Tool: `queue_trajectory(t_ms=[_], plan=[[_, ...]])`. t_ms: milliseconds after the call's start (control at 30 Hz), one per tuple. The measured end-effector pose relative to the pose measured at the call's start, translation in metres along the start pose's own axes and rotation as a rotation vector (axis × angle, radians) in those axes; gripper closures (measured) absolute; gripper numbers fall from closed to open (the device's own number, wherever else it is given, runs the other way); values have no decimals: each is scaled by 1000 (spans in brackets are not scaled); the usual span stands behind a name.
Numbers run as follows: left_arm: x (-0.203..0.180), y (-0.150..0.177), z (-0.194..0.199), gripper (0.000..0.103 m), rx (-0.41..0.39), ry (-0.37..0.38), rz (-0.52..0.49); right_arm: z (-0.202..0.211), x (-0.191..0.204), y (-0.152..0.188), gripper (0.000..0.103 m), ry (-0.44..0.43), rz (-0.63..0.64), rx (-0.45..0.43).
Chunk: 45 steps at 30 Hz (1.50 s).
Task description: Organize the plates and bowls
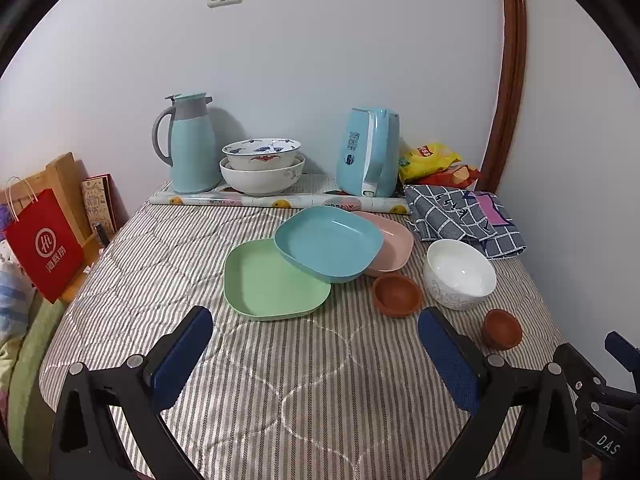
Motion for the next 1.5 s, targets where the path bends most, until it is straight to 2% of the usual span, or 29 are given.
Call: queue_trajectory(t_ms=[1500], plan=[[4,4,5,0,-12,-5,3,6,2,1,0,-8,-16,-12]])
Point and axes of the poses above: each gripper's, at about its wrist camera, not at the fingertips, and z roughly against the way its jaws point, x to its left, y to its underside, the point moved 1 cm from there along -z, roughly the way its jaws point, and after that the axes turned 4 degrees about z, right-handed, at the moved point
